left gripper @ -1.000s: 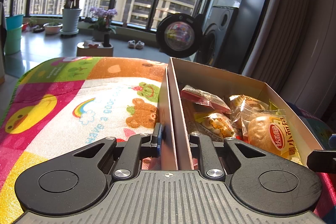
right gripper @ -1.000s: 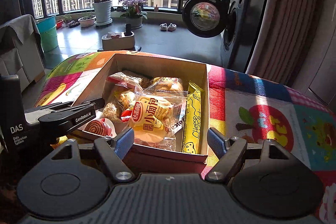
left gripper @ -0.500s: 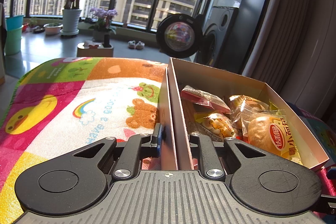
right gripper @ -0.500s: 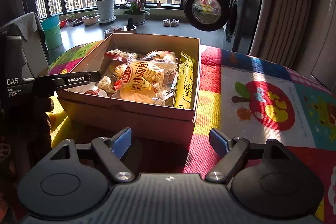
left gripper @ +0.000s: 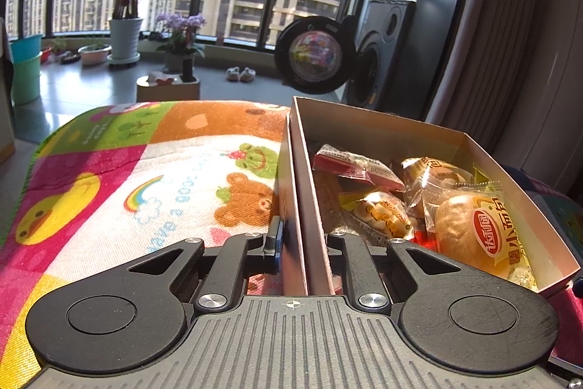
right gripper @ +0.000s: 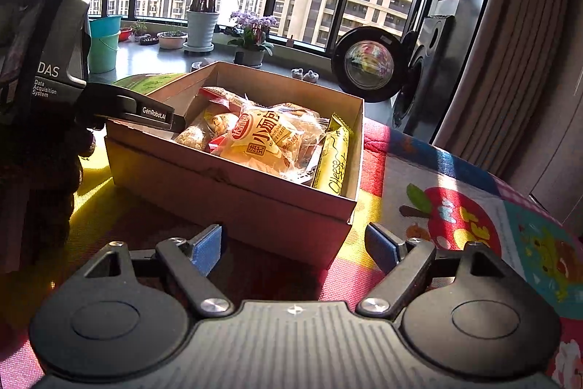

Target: Organize objects

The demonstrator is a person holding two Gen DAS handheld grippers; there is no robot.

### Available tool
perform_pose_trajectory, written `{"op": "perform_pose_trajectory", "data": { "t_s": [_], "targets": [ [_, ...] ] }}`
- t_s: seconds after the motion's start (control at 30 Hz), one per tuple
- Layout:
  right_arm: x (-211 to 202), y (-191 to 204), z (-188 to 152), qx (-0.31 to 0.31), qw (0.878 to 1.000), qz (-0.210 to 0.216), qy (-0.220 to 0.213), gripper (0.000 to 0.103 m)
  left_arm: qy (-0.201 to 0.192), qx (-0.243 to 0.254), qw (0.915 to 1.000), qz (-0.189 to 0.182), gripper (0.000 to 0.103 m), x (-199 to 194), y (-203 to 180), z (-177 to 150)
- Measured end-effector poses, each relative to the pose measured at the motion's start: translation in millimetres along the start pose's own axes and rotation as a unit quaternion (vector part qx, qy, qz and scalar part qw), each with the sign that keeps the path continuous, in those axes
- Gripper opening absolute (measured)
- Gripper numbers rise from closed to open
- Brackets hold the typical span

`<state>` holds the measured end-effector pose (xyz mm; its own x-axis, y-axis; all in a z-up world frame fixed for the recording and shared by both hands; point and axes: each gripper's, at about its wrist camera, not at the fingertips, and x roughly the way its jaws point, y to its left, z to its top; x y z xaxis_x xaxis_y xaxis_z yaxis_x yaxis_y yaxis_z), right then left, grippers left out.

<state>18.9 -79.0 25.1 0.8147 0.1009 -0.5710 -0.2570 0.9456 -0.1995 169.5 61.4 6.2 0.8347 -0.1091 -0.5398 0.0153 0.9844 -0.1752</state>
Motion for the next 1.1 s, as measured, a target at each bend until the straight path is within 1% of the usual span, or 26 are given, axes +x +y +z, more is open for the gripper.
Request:
{"op": "perform_pose_trajectory", "data": {
  "t_s": [0.03, 0.17, 0.23, 0.3, 0.37, 0.4, 0.43, 0.53, 0.57, 0.6, 0.63, 0.67, 0.73, 0.8, 0.87, 0.9, 0.93, 1.03, 1.07, 1.1],
  "targets": [
    [5.8, -3.7, 3.7, 0.003, 1.000, 0.002, 0.003, 0.069, 0.002, 0.005, 1.0000, 0.001, 0.015, 1.3, -2.1, 1.3],
    [25.4, -24.0, 18.3, 0.029, 1.000, 0.002, 0.011, 0.068, 0.015, 0.025, 0.9996, -0.001, 0.015, 25.3, -15.6, 19.8],
    [34.4, -32.4, 22.0, 0.038, 0.999, -0.011, 0.011, 0.068, 0.024, 0.024, 0.9994, -0.010, 0.015, 40.0, -20.4, 28.0],
    [38.9, -40.5, 22.3, 0.059, 0.998, -0.024, 0.021, 0.069, 0.030, 0.013, 0.9994, -0.009, 0.015, 46.3, -23.1, 34.5],
    [32.2, -47.3, 18.0, 0.079, 0.996, -0.018, 0.025, 0.074, 0.022, 0.013, 0.9997, -0.005, 0.020, 35.2, -23.3, 36.6],
    [25.6, -49.2, 14.2, 0.085, 0.996, -0.014, 0.022, 0.082, 0.015, 0.016, 0.9998, -0.001, 0.024, 25.2, -23.6, 35.6],
    [17.2, -48.8, 9.4, 0.087, 0.996, -0.016, 0.017, 0.088, 0.012, 0.018, 0.9998, 0.002, 0.030, 17.4, -23.2, 34.4],
    [-6.8, -44.5, -10.9, 0.091, 0.996, -0.020, 0.017, 0.090, 0.013, 0.007, 0.9999, -0.001, 0.038, -16.9, -18.5, 22.8],
    [-14.0, -42.8, -19.5, 0.098, 0.995, -0.018, 0.023, 0.092, -0.001, 0.001, 1.0000, -0.005, 0.039, -32.6, -16.2, 16.7],
    [-20.7, -41.4, -28.0, 0.107, 0.994, -0.016, 0.029, 0.101, -0.024, 0.000, 0.9997, -0.004, 0.039, -57.3, -15.8, 8.1],
    [-27.6, -39.8, -36.0, 0.116, 0.993, -0.014, 0.033, 0.103, -0.036, 0.004, 0.9993, -0.002, 0.035, -77.5, -18.1, 0.8],
    [-33.8, -37.6, -45.2, 0.123, 0.992, -0.015, 0.040, 0.103, -0.041, 0.008, 0.9991, -0.005, 0.035, -93.8, -20.1, -6.6],
    [-41.3, -33.2, -61.7, 0.126, 0.990, -0.017, 0.059, 0.103, -0.037, 0.010, 0.9990, -0.021, 0.035, -124.2, -24.6, -25.4],
    [-45.6, -31.3, -69.0, 0.127, 0.989, -0.018, 0.067, 0.103, -0.024, 0.020, 0.9992, -0.027, 0.035, -141.3, -34.1, -47.2],
    [-48.6, -33.6, -69.6, 0.139, 0.988, -0.029, 0.063, 0.103, -0.014, 0.049, 0.9981, -0.033, 0.035, -144.9, -49.9, -64.7],
    [-44.6, -34.3, -70.5, 0.143, 0.986, -0.038, 0.073, 0.103, -0.011, 0.070, 0.9969, -0.033, 0.035, -141.8, -59.6, -72.5],
    [-40.8, -36.2, -71.4, 0.151, 0.985, -0.034, 0.082, 0.103, -0.007, 0.081, 0.9963, -0.029, 0.035, -137.4, -66.2, -78.1],
    [-40.2, -37.8, -72.9, 0.154, 0.984, -0.033, 0.080, 0.103, 0.011, 0.084, 0.9963, -0.015, 0.035, -122.7, -74.0, -90.6],
    [-40.9, -37.9, -74.0, 0.155, 0.984, -0.034, 0.078, 0.103, 0.030, 0.087, 0.9957, -0.008, 0.035, -116.2, -76.0, -92.3],
    [-42.4, -38.1, -75.3, 0.154, 0.985, -0.035, 0.075, 0.103, 0.033, 0.089, 0.9955, -0.005, 0.037, -114.1, -77.3, -92.8]
  ]
}}
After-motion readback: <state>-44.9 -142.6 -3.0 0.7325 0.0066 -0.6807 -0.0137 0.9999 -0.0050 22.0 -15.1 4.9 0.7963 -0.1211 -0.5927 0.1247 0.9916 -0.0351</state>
